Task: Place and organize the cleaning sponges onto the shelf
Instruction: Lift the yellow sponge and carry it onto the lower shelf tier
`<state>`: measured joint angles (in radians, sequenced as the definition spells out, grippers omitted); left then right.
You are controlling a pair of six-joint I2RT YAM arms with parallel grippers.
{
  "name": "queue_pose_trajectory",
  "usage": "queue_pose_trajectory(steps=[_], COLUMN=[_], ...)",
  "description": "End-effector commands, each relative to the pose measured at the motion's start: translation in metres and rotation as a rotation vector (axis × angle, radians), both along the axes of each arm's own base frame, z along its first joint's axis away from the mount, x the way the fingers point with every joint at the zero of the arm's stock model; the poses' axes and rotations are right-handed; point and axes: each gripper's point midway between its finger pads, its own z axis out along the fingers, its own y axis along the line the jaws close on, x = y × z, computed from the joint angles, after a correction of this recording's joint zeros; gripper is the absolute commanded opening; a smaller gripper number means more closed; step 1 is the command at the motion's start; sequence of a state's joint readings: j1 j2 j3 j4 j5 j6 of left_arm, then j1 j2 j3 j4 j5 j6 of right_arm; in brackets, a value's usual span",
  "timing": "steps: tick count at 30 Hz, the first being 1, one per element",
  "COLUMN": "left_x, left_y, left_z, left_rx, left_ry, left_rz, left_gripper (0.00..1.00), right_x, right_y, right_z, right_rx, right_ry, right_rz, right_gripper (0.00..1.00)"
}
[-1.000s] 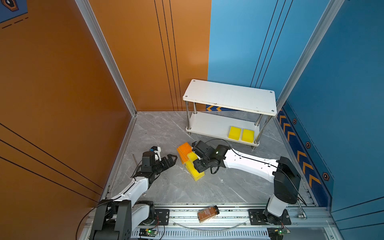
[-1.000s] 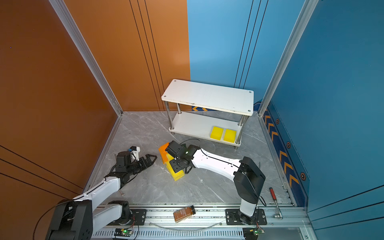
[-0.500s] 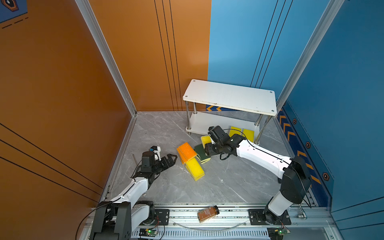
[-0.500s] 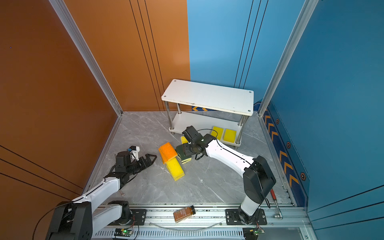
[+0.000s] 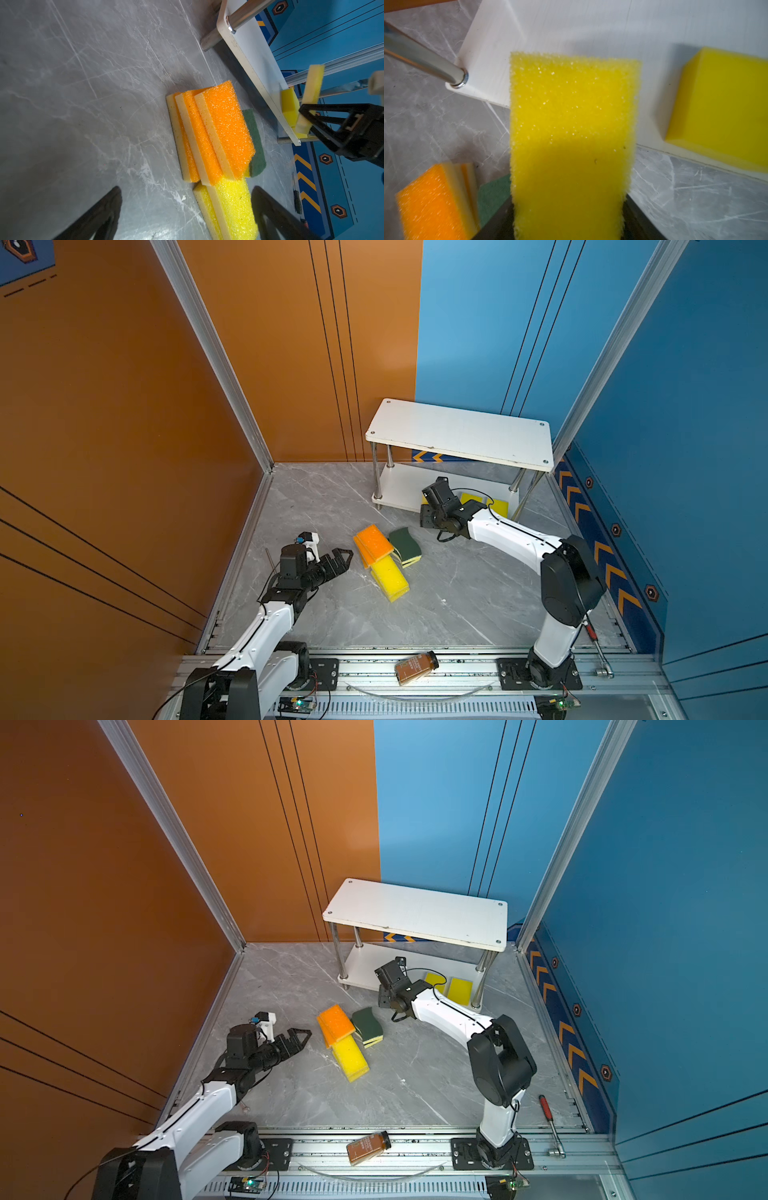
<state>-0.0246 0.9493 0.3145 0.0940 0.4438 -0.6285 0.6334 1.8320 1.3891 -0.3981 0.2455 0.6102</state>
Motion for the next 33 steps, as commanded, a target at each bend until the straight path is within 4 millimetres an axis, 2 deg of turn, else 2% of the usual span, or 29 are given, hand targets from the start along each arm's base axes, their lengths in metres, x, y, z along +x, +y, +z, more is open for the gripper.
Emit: queue_pose_trajectory(steps=[1, 4, 9, 20, 33], left_x=[0.000, 0.003, 0.005, 0.002, 0.003], left_y=[0.008, 0.007, 0.008, 0.008, 0.010], left_z=[0.002, 0.009, 0.004, 0.000, -0.003], left_rx=[0.027, 0.023, 0.028, 0.005, 0.006], left_ry=[0.003, -0.014, -0.010, -0.019, -0.002], left_rz=[0.024, 0.020, 0.021, 0.036, 0.048], left_gripper=[0.98, 0.98, 0.98, 0.98, 0.98], right_x=[0.026, 0.034, 0.041, 0.055, 0.061], right_y=[-0.005, 0.000, -0.001, -0.025, -0.043], right_z=[0.017, 0.012, 0.009, 0.012, 0.000], right_rx=[0.029, 0.032, 0.026, -0.010, -0.063], right_ry=[-0.097, -0.096, -0.103, -0.128, -0.113], right_rz=[-0.122, -0.136, -0.159, -0.222, -0.267], right_gripper=[0.62, 0.62, 0.63, 0.63, 0.63])
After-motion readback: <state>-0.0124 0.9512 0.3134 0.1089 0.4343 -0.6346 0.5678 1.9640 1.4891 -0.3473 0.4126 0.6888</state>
